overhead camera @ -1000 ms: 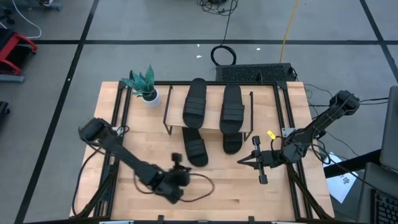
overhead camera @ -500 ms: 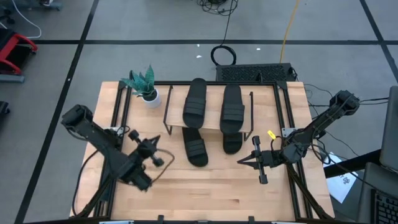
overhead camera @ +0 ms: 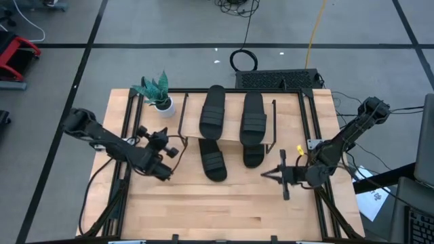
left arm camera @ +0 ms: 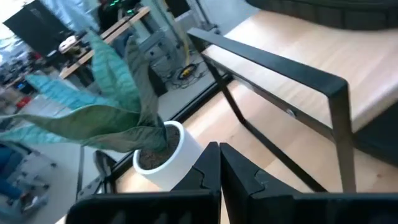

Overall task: Pick and place slides into the shelf
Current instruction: Adjust the shelf

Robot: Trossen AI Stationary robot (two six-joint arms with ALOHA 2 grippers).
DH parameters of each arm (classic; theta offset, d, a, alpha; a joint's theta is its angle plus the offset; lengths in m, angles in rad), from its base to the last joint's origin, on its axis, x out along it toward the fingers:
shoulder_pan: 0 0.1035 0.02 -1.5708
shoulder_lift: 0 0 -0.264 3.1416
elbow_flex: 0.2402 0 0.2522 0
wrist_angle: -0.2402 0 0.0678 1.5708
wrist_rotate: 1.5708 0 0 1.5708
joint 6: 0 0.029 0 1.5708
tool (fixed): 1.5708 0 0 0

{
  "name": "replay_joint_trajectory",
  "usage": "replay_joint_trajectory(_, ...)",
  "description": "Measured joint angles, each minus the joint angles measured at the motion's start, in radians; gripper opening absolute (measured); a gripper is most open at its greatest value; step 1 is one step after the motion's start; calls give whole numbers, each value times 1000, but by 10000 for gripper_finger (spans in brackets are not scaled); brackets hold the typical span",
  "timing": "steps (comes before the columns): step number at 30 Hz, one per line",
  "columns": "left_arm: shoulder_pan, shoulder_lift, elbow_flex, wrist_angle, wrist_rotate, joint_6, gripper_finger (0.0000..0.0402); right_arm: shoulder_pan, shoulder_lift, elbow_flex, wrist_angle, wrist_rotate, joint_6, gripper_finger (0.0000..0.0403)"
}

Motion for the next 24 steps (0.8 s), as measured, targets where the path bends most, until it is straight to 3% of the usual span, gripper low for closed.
replay_joint_trajectory(2, 2, -44, -26, 75, 1, 100, 0, 0, 0, 0, -8, 48, 14, 0)
replay_joint_trajectory(8, 8, -149, -69, 260, 19, 375, 0, 0, 0, 0, -8, 55, 37, 0)
replay_joint_trajectory(16, 19, -237, -69, 497, 137, 744, 0, 0, 0, 0, -8, 72, 53, 0)
replay_joint_trajectory(24, 65, -259, -69, 577, 202, 833, 0, 0, 0, 0, -8, 71, 56, 0)
